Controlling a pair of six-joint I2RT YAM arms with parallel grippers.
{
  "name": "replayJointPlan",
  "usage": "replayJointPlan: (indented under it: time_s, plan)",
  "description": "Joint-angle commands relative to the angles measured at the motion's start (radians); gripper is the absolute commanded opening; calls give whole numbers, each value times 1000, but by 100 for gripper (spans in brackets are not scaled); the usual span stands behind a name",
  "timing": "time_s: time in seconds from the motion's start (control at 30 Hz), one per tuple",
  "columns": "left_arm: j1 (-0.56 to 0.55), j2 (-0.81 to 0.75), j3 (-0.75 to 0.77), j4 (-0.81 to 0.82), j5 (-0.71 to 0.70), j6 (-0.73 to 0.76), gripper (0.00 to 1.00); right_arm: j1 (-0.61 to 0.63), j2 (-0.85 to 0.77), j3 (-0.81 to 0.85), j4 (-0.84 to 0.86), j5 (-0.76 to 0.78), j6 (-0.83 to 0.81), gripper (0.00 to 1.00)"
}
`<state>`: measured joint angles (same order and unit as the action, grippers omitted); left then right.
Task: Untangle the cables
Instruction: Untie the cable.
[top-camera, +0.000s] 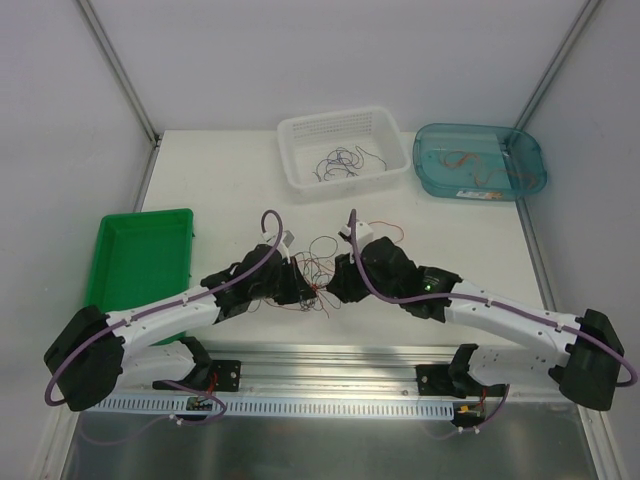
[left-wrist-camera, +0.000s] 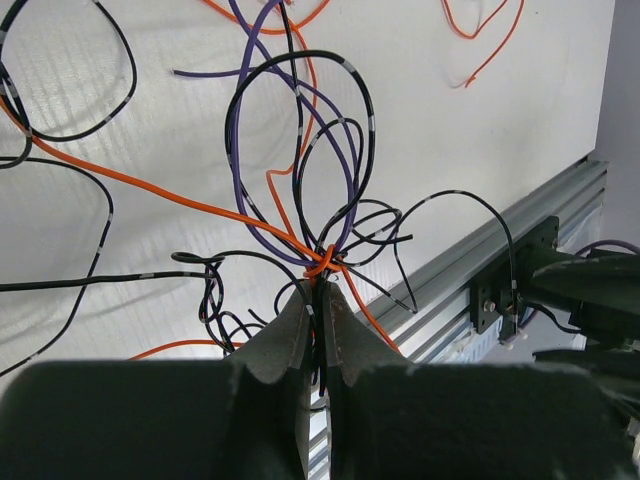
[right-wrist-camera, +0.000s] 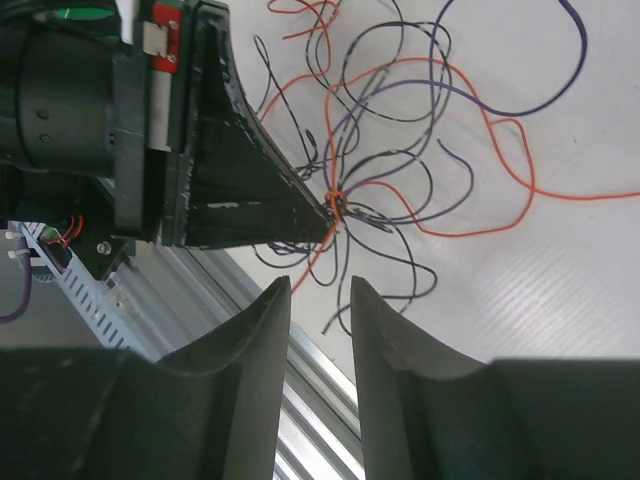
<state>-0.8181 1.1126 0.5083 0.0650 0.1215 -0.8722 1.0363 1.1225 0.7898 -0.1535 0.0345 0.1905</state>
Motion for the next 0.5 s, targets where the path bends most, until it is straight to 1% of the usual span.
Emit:
replayJointPlan:
  time_s: [0.0, 0.2, 0.23, 0.37, 0.4, 0.47]
  plan:
    - [-3, -8, 49, 21, 9, 10, 0, 31, 51, 72, 32, -25, 0, 34]
    - [-4, -19, 56, 7, 12, 12, 0, 61, 158, 107, 40, -27, 27, 34]
    - [-4, -23, 56, 4, 12, 13, 0, 65, 181, 109, 40, -56, 27, 34]
    - [-4, -42, 53, -10, -3, 18, 0, 73, 207, 117, 13, -42, 30, 35]
    - [-4, -46, 53, -11, -8, 19, 0, 74, 212, 117, 3, -6, 32, 35]
    - [-4, -57, 53, -19, -13, 25, 0, 76, 212, 117, -29, 13, 32, 35]
